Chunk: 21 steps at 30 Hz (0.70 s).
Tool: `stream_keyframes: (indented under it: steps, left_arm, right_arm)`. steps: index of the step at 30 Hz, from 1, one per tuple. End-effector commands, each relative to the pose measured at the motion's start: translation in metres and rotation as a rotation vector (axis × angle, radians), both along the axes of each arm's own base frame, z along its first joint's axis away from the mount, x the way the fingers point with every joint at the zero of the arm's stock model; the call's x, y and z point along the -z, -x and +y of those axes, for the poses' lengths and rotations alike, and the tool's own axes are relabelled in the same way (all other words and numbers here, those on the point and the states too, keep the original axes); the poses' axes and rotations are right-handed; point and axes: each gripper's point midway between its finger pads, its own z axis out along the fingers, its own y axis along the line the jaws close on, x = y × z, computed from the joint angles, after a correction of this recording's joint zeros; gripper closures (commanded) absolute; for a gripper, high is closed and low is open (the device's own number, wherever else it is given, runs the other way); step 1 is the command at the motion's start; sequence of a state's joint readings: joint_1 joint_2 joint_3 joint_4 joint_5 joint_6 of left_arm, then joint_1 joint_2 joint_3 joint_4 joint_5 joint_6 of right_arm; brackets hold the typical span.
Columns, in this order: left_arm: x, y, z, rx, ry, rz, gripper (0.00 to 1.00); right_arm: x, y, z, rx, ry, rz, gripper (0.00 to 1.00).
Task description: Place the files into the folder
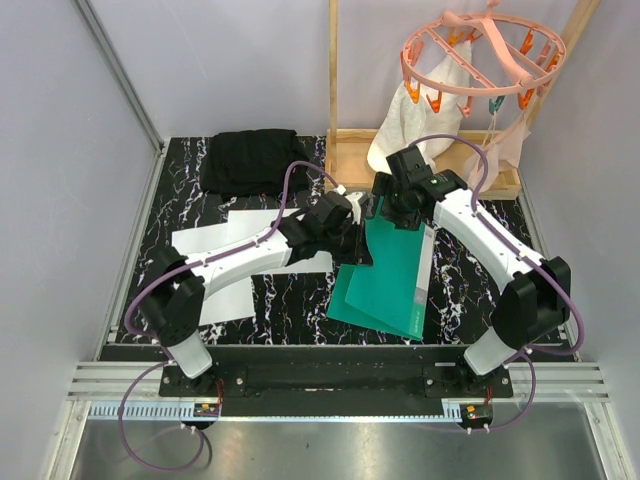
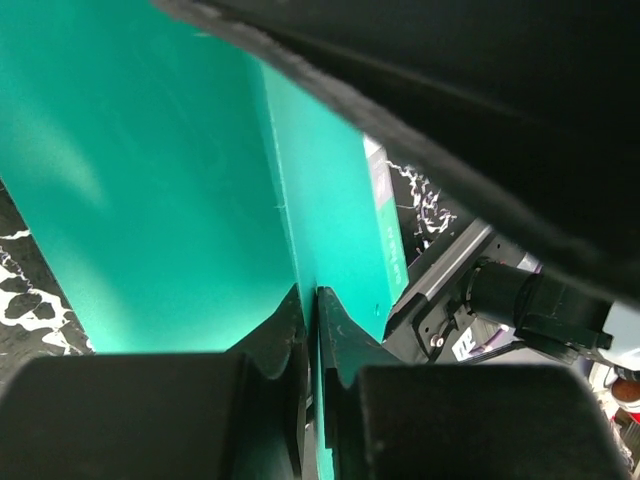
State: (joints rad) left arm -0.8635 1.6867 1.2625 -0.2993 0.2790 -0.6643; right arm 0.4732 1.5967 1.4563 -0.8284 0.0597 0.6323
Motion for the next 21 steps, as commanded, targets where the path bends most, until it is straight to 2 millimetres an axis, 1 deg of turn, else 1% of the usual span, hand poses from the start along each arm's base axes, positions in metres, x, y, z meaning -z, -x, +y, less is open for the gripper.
stream_keyframes:
  steps: [1, 4, 6, 7, 9, 11, 13, 14, 16, 17, 18, 19, 20, 21]
  left_arm:
    - [-0.051, 0.001, -0.01, 0.027, 0.112, -0.103, 0.92]
    - [-0.051, 0.003, -0.007, 0.036, 0.107, -0.119, 0.92]
    - [-0.051, 0.005, -0.008, 0.049, 0.103, -0.126, 0.92]
    - [-0.053, 0.005, -0.008, 0.053, 0.104, -0.129, 0.92]
    - [-0.054, 0.008, -0.008, 0.063, 0.095, -0.132, 0.92]
    - [-0.057, 0.01, -0.009, 0.067, 0.089, -0.14, 0.92]
    - [-0.058, 0.01, -0.008, 0.07, 0.074, -0.154, 0.91]
    - [-0.059, 0.011, -0.008, 0.07, 0.071, -0.156, 0.9]
    - [-0.061, 0.013, -0.008, 0.075, 0.066, -0.161, 0.88]
    - [-0.062, 0.014, -0.009, 0.076, 0.069, -0.164, 0.84]
    - [-0.065, 0.015, -0.01, 0.077, 0.074, -0.168, 0.82]
    - [-0.067, 0.015, -0.01, 0.076, 0.078, -0.17, 0.78]
    - [-0.069, 0.017, -0.011, 0.083, 0.084, -0.172, 0.67]
    - [-0.072, 0.018, -0.011, 0.082, 0.092, -0.18, 0.61]
  right_arm:
    - [-0.029, -0.006, 0.008, -0.004, -0.051, -0.099, 0.15]
    - [-0.032, -0.009, 0.007, 0.001, -0.05, -0.107, 0.14]
    - [-0.026, -0.01, 0.011, -0.003, -0.055, -0.08, 0.16]
    - [-0.023, -0.01, 0.011, -0.002, -0.053, -0.068, 0.21]
    - [-0.013, -0.007, 0.01, 0.008, -0.044, -0.04, 0.25]
    - [-0.012, -0.006, 0.003, 0.035, -0.024, -0.048, 0.28]
    - [-0.007, -0.001, -0.005, 0.047, 0.005, -0.044, 0.33]
    - [-0.009, -0.001, -0.01, 0.057, 0.02, -0.057, 0.42]
    - [-0.006, 0.004, -0.017, 0.054, 0.05, -0.056, 0.52]
    - [-0.007, 0.007, -0.02, 0.055, 0.059, -0.06, 0.63]
    - [-0.004, 0.01, -0.022, 0.051, 0.066, -0.051, 0.68]
    - [-0.004, 0.011, -0.024, 0.053, 0.068, -0.052, 0.76]
    - [-0.007, 0.014, -0.027, 0.057, 0.068, -0.062, 0.85]
    - [-0.005, 0.017, -0.03, 0.06, 0.073, -0.057, 0.94]
